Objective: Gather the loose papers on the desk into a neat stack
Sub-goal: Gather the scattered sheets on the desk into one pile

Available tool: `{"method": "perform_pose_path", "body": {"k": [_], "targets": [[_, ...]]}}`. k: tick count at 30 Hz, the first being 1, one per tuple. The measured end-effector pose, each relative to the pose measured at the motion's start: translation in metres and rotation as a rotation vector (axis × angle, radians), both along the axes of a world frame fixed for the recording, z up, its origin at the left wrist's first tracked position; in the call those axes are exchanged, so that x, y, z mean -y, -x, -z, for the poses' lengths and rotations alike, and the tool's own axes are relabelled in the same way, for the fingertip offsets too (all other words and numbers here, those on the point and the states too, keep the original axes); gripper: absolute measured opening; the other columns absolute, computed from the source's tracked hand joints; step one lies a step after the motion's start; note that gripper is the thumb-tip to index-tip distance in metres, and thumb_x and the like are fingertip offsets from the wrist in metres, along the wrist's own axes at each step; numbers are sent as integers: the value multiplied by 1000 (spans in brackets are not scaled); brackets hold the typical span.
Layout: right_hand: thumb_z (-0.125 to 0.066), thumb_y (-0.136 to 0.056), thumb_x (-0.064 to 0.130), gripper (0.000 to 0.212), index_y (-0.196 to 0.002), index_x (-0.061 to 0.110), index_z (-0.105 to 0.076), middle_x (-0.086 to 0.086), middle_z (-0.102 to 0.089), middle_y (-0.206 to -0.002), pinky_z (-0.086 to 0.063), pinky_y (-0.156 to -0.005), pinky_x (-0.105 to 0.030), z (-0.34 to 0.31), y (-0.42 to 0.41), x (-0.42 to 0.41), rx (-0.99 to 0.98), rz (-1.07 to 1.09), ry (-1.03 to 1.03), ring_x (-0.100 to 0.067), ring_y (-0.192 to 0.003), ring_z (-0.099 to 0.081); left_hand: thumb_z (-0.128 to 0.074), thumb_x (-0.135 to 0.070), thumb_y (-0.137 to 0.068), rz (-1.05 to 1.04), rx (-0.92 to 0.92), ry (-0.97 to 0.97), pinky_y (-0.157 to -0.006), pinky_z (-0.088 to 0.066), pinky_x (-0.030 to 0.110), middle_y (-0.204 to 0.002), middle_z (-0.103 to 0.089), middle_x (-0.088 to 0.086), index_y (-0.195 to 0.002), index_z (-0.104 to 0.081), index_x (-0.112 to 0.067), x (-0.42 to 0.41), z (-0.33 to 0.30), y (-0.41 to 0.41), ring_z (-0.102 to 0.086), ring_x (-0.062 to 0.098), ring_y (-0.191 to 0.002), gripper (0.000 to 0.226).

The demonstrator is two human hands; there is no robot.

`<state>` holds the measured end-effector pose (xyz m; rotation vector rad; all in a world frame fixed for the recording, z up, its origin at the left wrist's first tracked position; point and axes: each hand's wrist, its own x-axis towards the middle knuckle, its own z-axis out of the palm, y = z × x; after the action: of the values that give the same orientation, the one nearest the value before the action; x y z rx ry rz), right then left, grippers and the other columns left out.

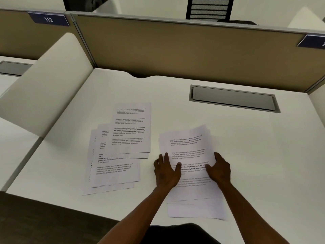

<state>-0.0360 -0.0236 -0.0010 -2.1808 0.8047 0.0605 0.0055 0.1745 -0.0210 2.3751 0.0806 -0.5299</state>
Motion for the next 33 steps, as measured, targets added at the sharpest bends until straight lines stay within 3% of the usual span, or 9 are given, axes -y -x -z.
{"method": "perform_pose_path", "body": {"k": [7, 11, 19, 22, 24, 26, 30, 33], "targets": [[-75, -79, 27, 60, -132, 9, -53, -15, -64, -122, -53, -89, -41, 0, -6, -18, -114, -9, 111, -34, -109, -62, -66, -43, -91, -344, -111, 258, -122, -27, 46, -162, -27, 11, -159, -19, -18, 10, -20, -14, -24, 31, -149, 87], [-78, -77, 31, 68, -134, 8, -51, -17, -61, -126, -52, -95, -44, 2, -8, -16, -110, 33, 63, -35, -114, -60, -70, -37, -90, -541, -205, 444, -116, -37, 44, -159, -32, 13, -158, -21, -18, 6, -25, -26, -37, 31, -144, 86], [-80, -74, 27, 67, -131, 6, -53, -16, -63, -125, -53, -94, -45, 5, -7, -13, -106, 36, 79, -35, -113, -61, -73, -34, -88, -693, -381, 632, -115, -40, 49, -159, -35, 16, -158, -21, -10, 0, -29, -40, -43, 34, -141, 90], [-81, -74, 26, 68, -133, 6, -53, -17, -64, -124, -54, -94, -46, 8, -6, -12, -114, 17, 95, -36, -113, -61, -76, -31, -86, -677, -429, 628, -106, -49, 50, -148, -50, 21, -150, -37, -4, -3, -31, -47, -55, 36, -129, 79], [-81, -75, 28, 73, -137, 7, -49, -18, -61, -129, -51, -98, -46, 10, -6, -11, -135, 9, 100, -37, -119, -58, -78, -28, -85, -630, -442, 622, -95, -57, 49, -128, -65, 23, -126, -61, 0, -4, -31, -51, -67, 37, -109, 52], [-80, -76, 29, 76, -140, 7, -46, -18, -58, -133, -49, -101, -45, 12, -5, -13, -147, 12, 110, -38, -124, -54, -78, -25, -84, -574, -448, 610, -92, -59, 47, -115, -72, 21, -114, -69, 0, -5, -32, -50, -70, 35, -101, 41], [-79, -77, 29, 74, -140, 8, -47, -17, -59, -132, -49, -100, -46, 13, -2, -15, -158, 8, 120, -37, -122, -54, -71, -40, -85, -377, -324, 232, -106, -46, 40, -133, -59, 13, -130, -63, -12, -3, -33, -43, -55, 32, -124, 54], [-78, -76, 28, 69, -136, 7, -50, -17, -61, -125, -52, -95, -44, 12, 0, -18, -151, 13, 143, -36, -115, -59, -70, -40, -84, -376, -280, 190, -108, -42, 41, -139, -39, 13, -137, -53, -17, 5, -34, -35, -46, 33, -128, 60]]}}
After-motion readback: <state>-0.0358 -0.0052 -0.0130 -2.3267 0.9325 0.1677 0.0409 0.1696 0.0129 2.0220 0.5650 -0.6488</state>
